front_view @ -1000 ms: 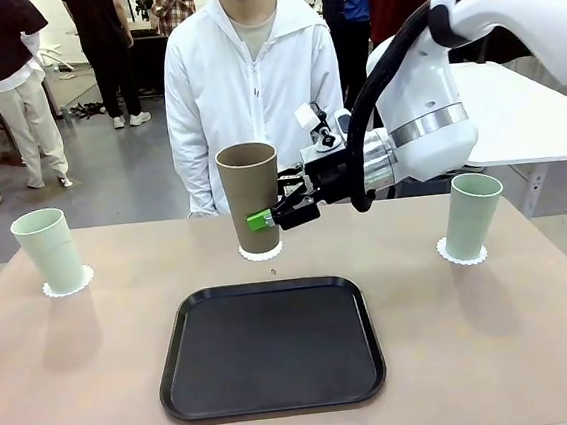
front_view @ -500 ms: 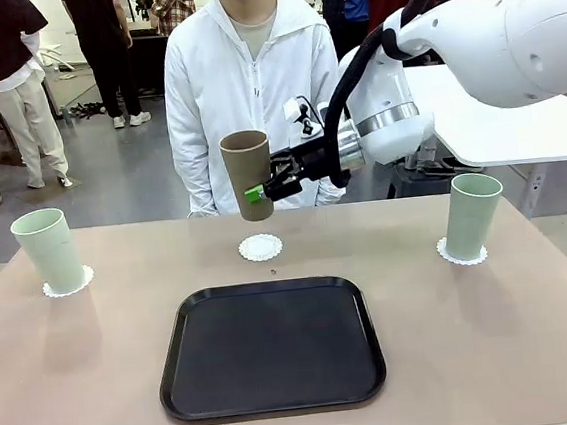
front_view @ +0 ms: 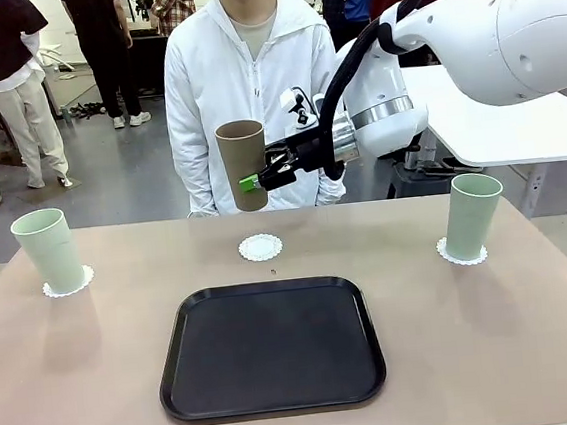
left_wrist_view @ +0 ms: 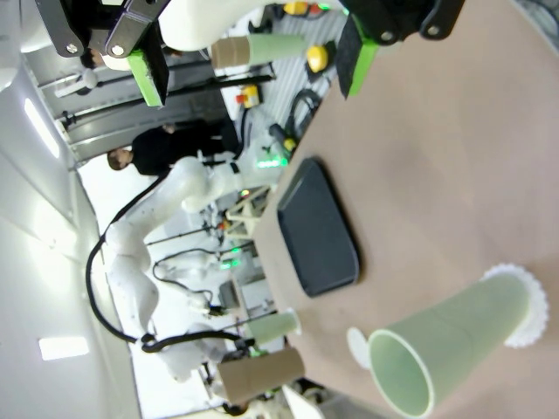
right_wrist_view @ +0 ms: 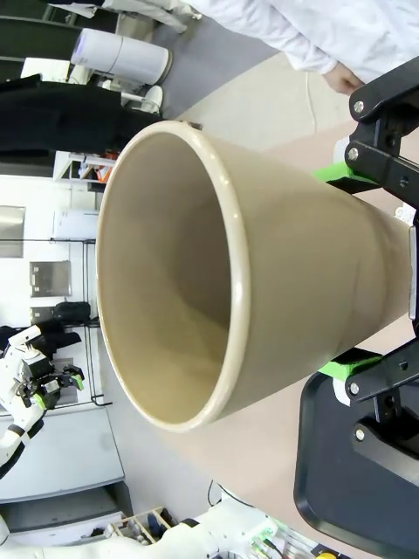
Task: Place coasters on the table and set cups on them.
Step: Take one Reusable plastic cup from the Flat Tray and place it on a coaster set by the human.
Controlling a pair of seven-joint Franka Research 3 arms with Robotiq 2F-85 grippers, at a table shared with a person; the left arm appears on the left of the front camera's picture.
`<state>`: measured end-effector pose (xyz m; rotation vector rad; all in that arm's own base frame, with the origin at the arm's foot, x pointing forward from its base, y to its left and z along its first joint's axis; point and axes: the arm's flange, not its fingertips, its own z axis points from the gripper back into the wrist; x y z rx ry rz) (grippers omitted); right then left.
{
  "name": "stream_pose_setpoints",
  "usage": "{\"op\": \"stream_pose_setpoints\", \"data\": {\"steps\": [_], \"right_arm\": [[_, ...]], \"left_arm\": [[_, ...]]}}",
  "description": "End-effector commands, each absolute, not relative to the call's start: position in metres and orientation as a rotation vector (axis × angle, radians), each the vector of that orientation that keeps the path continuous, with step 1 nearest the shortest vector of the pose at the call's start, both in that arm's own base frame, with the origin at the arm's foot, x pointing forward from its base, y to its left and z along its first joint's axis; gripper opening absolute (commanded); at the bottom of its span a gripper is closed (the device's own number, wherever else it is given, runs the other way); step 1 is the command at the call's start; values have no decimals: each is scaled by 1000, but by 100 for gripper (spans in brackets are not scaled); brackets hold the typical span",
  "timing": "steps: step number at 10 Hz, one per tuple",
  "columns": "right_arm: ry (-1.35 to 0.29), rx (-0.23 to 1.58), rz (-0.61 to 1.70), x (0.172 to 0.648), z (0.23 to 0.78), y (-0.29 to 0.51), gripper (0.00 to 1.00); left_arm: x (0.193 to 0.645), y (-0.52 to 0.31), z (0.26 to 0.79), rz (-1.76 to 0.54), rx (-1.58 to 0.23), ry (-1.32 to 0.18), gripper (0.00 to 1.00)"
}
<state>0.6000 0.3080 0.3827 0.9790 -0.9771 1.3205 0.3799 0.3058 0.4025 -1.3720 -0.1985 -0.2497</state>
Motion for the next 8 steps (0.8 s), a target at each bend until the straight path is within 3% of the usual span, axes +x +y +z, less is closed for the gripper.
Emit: {"op": "stream_pose_setpoints", "data": {"steps": [1, 4, 8], "right_arm": [[-982, 971, 1324, 600, 384, 308, 82], [-977, 979, 1320, 600, 383, 308, 82], [-951, 1086, 1403, 630, 343, 298, 82]], "left_arm": [[379, 306, 405, -244, -1364, -197, 100], [379, 306, 405, -244, -1364, -197, 100], [379, 306, 405, -244, -1364, -197, 100]]}}
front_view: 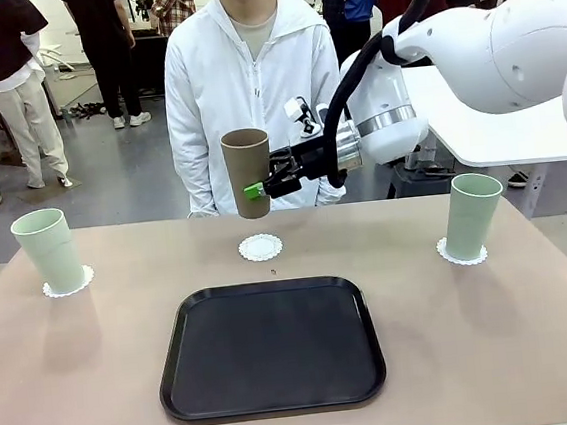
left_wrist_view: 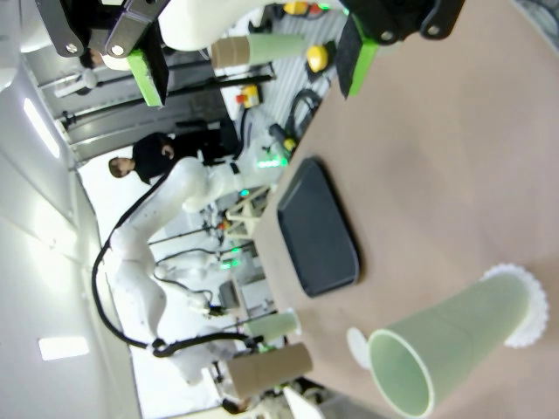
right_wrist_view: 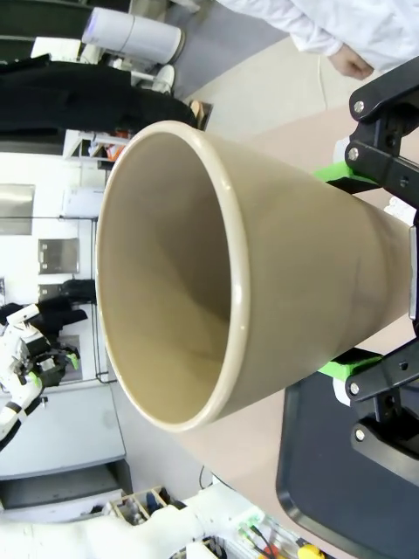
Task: Place coasters on the table and set cups on them.
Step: Take one Reusable plastic cup from the Flat Tray and place it on a coaster set by the human.
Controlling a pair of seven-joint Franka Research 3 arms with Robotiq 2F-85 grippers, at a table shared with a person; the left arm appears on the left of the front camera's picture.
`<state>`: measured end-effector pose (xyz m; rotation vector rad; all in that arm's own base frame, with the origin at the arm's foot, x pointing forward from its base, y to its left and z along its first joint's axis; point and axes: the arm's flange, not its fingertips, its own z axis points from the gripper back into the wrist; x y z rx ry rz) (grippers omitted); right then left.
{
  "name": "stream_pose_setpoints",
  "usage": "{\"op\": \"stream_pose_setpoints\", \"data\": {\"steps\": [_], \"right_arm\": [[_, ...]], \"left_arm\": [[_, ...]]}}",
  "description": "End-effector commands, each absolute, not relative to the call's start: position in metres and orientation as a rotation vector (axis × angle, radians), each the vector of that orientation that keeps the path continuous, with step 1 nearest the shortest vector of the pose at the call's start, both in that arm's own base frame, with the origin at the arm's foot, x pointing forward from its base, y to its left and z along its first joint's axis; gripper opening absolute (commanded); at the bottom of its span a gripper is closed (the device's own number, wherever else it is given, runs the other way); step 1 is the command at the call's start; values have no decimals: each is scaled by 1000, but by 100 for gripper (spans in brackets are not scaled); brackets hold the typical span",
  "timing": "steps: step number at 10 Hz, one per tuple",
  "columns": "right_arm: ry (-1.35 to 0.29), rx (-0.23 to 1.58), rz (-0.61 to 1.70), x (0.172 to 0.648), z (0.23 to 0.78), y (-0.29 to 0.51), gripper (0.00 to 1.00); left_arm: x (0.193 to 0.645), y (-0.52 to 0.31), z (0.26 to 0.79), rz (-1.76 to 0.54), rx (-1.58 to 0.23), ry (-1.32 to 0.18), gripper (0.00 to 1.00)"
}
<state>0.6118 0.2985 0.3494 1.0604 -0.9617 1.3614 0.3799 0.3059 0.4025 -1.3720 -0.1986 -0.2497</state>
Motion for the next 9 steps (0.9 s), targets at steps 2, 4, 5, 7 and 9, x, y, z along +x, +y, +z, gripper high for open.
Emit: {"op": "stream_pose_setpoints", "data": {"steps": [2, 4, 5, 7, 9], "right_arm": [[-904, 1125, 1409, 638, 322, 296, 82], [-858, 1141, 1405, 643, 301, 299, 82], [-842, 1145, 1407, 646, 294, 301, 82], [-821, 1152, 1412, 647, 283, 304, 82], [-823, 1146, 1411, 651, 278, 303, 82]], "left_arm": [[379, 306, 405, -244, -1364, -197, 100], [379, 306, 405, -244, -1364, -197, 100], [379, 306, 405, -244, -1364, -197, 100], [379, 306, 405, -244, -1364, -197, 100], [379, 306, 405, -244, -1364, -197, 100]]}}
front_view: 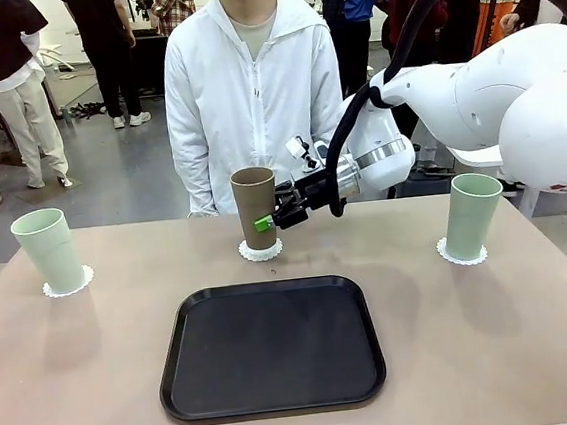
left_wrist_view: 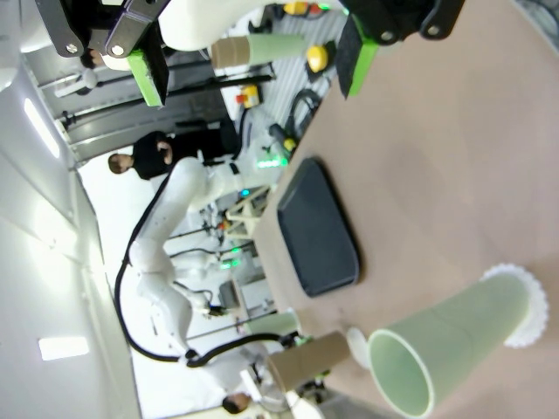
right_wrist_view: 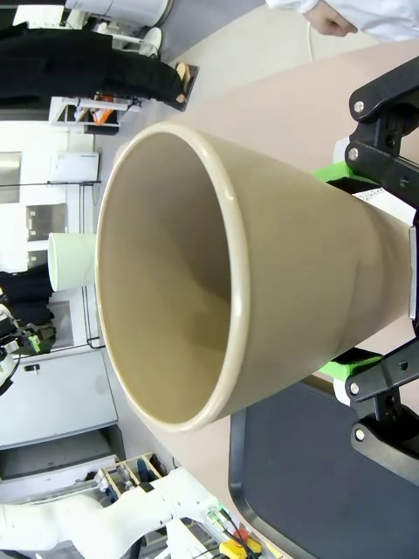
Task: Place coasters on the table and set cups on them.
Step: Take one Reusable plastic cup from the Flat Tray and place it on a coaster set by the human.
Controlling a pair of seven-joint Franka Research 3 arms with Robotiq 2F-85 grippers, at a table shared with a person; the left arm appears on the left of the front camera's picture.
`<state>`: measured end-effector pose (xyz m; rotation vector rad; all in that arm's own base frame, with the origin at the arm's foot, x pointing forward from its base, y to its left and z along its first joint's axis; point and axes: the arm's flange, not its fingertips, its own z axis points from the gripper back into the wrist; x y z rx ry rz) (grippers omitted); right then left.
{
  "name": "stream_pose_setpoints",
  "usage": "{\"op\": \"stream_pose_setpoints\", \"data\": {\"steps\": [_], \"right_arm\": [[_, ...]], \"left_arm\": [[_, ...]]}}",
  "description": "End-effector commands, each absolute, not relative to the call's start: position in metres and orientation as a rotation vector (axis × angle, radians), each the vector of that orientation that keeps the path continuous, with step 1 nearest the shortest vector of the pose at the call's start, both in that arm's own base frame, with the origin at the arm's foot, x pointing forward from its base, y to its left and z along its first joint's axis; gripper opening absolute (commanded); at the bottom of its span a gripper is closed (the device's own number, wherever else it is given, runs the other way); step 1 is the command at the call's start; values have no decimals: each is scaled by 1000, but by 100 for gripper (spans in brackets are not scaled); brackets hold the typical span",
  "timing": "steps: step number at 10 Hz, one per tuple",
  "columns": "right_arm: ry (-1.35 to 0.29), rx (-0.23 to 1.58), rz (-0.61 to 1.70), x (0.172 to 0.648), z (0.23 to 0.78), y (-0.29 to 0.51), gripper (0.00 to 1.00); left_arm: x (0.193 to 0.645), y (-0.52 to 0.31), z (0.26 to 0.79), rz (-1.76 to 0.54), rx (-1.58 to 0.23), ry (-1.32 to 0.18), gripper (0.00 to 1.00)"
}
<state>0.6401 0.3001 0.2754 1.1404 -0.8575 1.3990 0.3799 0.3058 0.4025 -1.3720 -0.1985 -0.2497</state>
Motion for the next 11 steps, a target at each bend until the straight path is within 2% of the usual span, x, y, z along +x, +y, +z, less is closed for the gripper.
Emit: {"op": "stream_pose_setpoints", "data": {"steps": [1, 11], "right_arm": [[-827, 1147, 1402, 654, 276, 302, 82], [-799, 1165, 1403, 663, 263, 310, 82]], "left_arm": [[379, 306, 405, -244, -1364, -197, 100], [379, 306, 405, -244, -1364, -197, 100]]}}
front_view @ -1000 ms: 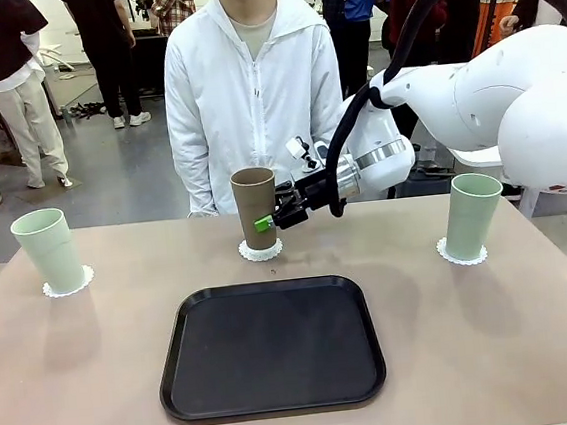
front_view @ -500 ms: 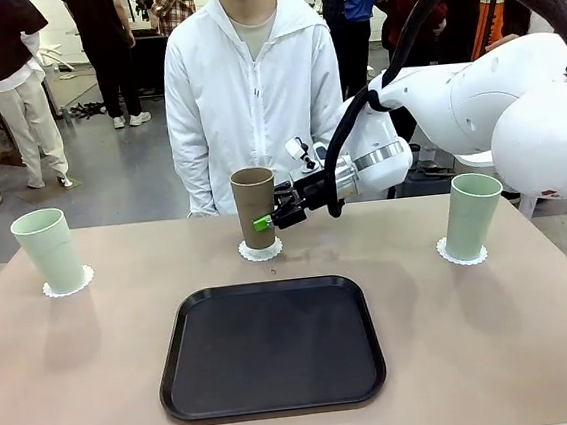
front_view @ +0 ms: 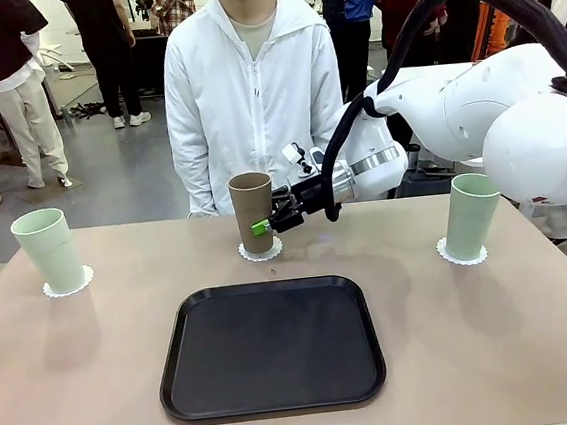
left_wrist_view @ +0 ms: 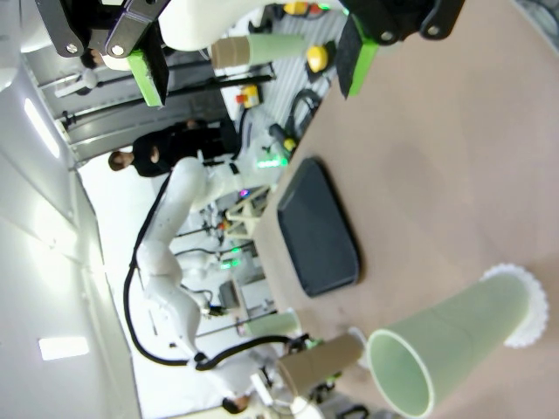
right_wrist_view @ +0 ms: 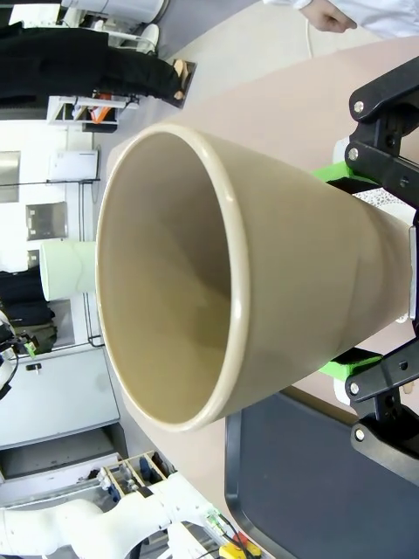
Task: Place coasters on the table and set cups on them.
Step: Take one Reusable plastic cup from the Flat Tray and place it on a coaster set by the human.
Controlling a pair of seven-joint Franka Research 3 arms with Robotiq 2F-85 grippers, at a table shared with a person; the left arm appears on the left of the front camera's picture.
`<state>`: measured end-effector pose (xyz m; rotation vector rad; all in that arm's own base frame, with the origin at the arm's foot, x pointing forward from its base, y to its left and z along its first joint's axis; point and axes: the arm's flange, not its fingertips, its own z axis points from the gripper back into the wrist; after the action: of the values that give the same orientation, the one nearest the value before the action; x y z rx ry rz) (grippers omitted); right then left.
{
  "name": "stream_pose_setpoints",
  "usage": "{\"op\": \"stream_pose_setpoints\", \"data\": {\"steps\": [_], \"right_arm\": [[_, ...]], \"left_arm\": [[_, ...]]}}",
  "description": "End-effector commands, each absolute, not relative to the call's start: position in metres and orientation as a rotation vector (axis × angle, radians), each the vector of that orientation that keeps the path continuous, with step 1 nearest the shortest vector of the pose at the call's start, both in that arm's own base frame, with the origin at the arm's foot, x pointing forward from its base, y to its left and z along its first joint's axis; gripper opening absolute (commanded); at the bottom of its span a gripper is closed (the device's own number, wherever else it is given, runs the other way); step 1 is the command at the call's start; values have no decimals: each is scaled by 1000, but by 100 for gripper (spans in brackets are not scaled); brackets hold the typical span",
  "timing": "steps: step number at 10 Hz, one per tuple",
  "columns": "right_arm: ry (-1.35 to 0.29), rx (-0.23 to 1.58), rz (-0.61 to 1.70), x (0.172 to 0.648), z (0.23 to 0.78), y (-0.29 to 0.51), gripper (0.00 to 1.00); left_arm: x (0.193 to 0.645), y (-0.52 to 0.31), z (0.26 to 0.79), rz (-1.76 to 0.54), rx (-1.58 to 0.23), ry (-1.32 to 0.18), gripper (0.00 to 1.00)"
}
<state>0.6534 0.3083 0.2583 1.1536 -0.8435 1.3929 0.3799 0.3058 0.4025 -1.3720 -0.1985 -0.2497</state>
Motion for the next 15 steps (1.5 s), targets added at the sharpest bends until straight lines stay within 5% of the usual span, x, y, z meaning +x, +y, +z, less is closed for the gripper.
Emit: {"op": "stream_pose_setpoints", "data": {"steps": [1, 14, 15], "right_arm": [[-795, 1163, 1402, 663, 263, 310, 82], [-778, 1176, 1401, 668, 254, 305, 82], [-770, 1176, 1402, 667, 253, 305, 92]], "left_arm": [[379, 306, 405, -244, -1364, -197, 100], [379, 306, 405, -244, -1364, -197, 100], [379, 306, 405, -244, -1364, -197, 100]]}}
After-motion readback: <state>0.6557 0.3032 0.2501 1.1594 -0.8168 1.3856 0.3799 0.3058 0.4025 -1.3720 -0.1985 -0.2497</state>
